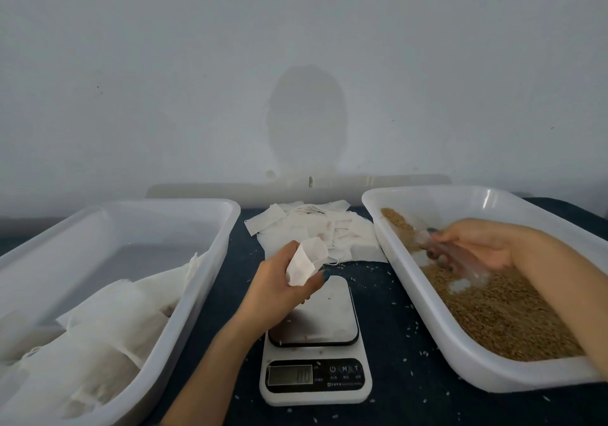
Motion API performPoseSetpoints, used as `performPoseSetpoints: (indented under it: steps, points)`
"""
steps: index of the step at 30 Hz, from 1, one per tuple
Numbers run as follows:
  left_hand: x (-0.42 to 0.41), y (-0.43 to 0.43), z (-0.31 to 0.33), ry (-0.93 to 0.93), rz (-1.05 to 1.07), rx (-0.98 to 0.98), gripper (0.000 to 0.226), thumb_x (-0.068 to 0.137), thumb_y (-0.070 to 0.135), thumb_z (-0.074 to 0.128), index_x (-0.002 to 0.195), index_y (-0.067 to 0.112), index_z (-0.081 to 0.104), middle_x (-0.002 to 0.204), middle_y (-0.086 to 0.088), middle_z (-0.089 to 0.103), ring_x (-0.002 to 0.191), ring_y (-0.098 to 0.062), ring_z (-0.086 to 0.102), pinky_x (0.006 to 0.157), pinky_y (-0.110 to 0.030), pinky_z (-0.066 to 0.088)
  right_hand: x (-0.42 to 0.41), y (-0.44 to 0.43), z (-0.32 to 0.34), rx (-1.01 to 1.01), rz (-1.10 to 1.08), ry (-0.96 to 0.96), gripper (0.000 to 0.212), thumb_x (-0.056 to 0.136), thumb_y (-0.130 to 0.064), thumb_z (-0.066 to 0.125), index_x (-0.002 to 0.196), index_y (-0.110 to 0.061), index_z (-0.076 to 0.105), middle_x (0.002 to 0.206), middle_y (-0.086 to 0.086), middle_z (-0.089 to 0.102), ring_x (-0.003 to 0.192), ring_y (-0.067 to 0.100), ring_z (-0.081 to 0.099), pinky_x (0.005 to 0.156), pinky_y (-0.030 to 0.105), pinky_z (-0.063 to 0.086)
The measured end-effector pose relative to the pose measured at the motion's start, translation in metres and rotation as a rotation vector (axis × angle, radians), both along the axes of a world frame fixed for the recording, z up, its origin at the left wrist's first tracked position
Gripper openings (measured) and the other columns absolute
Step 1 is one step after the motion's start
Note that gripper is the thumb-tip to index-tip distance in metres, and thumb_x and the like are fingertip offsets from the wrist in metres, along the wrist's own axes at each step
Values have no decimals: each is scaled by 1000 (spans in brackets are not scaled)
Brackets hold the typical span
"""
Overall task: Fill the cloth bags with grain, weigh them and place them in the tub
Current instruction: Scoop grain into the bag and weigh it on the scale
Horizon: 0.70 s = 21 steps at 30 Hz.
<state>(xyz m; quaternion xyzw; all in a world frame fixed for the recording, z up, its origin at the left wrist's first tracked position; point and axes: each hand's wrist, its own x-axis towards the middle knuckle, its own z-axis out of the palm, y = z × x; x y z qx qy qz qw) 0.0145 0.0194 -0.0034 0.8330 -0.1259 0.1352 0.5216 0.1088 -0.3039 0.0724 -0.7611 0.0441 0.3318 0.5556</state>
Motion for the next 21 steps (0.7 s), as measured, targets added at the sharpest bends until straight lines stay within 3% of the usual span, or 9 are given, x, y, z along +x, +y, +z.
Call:
performPoseSetpoints:
  steps: [4, 7, 10, 12, 17, 21]
  points:
    - [0, -2, -1, 54, 2, -30, 30, 78, 50, 70, 103, 38, 58, 83, 11, 68, 62, -8, 65, 57, -23, 56, 1, 2, 5, -61, -106, -185, 39, 93, -38, 57, 113, -5, 63, 72, 8, 64, 46, 13, 52, 38, 22, 44]
    - [-1, -2, -1, 72, 5, -43, 31, 78, 49, 69, 105, 37, 58, 85, 11, 68, 63, -7, 65, 57, -22, 55, -4, 6, 8, -255, -68, -360, 34, 93, -44, 58, 104, -14, 70, 82, 8, 62, 53, 14, 50, 42, 23, 42]
    - [-1, -1, 1, 81, -14, -61, 28, 81, 45, 69, 105, 42, 56, 88, 17, 67, 67, -7, 67, 57, -20, 54, -8, 8, 12, -347, 11, -587, 35, 93, -49, 52, 101, -19, 69, 73, -1, 55, 58, 12, 48, 55, 24, 40]
    - [-2, -1, 2, 88, -21, -75, 33, 78, 50, 68, 107, 41, 56, 89, 17, 67, 68, -7, 67, 57, -18, 52, -10, 12, 17, -374, 70, -707, 38, 89, -56, 48, 97, -21, 61, 67, -5, 54, 52, 5, 48, 53, 21, 38]
    - [-3, 1, 3, 113, 11, -83, 44, 69, 63, 64, 106, 42, 55, 85, 9, 67, 66, -5, 65, 58, -19, 52, -21, 31, 25, -284, 245, -861, 40, 79, -55, 50, 99, -21, 55, 59, -6, 62, 45, 5, 47, 48, 22, 39]
    - [0, 7, 3, 128, 46, -57, 44, 68, 64, 64, 105, 43, 54, 88, 9, 66, 66, -4, 65, 59, -19, 53, -29, 44, 29, -179, 356, -912, 29, 79, -55, 59, 98, -34, 67, 80, -5, 73, 54, 10, 55, 54, 27, 47]
